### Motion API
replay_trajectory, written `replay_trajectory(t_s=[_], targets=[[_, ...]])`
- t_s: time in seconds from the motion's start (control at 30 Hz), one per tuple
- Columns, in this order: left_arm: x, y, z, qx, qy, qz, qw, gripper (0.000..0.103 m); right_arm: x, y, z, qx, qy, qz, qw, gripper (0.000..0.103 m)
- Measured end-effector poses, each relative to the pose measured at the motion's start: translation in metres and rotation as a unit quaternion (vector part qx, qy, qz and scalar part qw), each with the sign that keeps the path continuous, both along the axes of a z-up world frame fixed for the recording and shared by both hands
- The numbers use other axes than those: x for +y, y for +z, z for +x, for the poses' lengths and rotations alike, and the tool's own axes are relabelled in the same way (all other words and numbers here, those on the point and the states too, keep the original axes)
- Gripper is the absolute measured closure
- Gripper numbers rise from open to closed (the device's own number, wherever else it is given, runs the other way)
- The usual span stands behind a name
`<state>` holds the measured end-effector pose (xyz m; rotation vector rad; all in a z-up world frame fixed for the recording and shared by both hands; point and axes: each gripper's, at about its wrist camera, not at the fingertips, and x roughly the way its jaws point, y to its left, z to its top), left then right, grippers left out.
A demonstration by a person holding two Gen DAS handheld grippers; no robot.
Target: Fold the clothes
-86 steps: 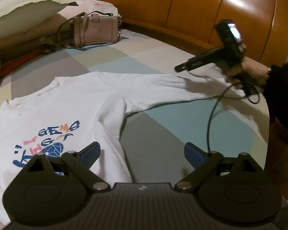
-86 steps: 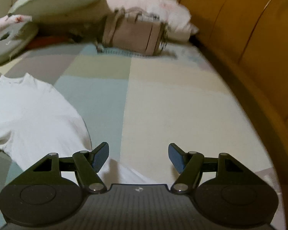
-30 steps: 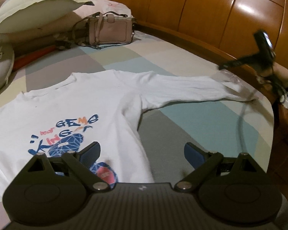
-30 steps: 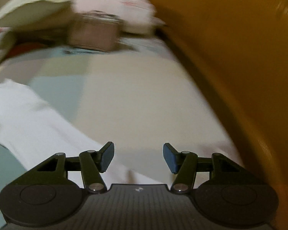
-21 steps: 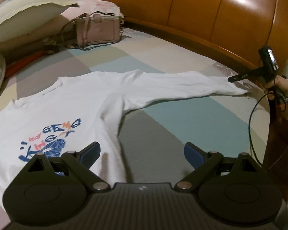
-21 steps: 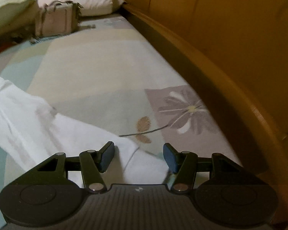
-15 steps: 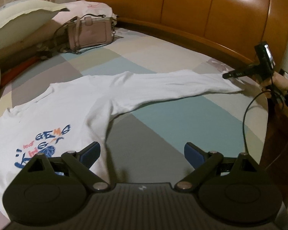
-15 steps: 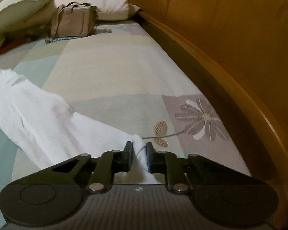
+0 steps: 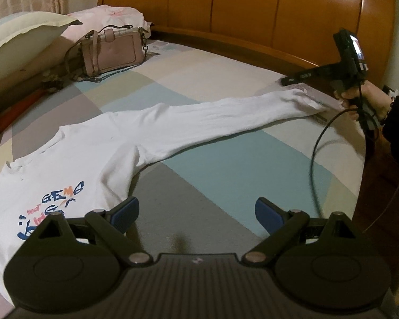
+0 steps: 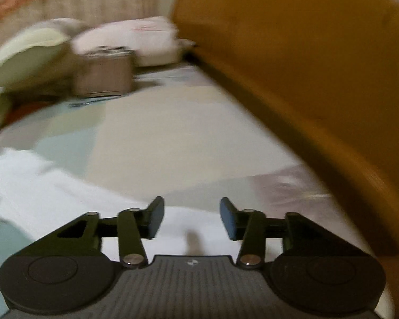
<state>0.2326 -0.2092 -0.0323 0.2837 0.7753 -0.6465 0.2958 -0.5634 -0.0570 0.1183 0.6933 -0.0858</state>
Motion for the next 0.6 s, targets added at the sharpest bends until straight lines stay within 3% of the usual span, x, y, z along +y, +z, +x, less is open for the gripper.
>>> replay_trajectory(t_s=[0.17,0.27,0.5,0.6], targets=[[0.002,0.001,-0.004,0.004,0.013,0.001,0.9999,0.009,0.033,-0.034,0.011,0.045,0.017,-0.017,0.999,0.048],[0.009,0.001,-0.009,0.004,0.031,0.01,0.9995,0.009,0.023,-0.041,-0.01,0.046,0.011,-0.033,0.998,0.038],[0.017,0.007,-0.024,0.002,0.062,0.014,0.998,0.009,0.001,-0.023,-0.059,0.036,-0.041,0.013,0.998,0.034],[0.017,0.013,-0.032,-0.002,0.071,0.017,0.9973,0.009,0.011,-0.012,-0.073,0.017,-0.026,0.039,0.999,0.03]])
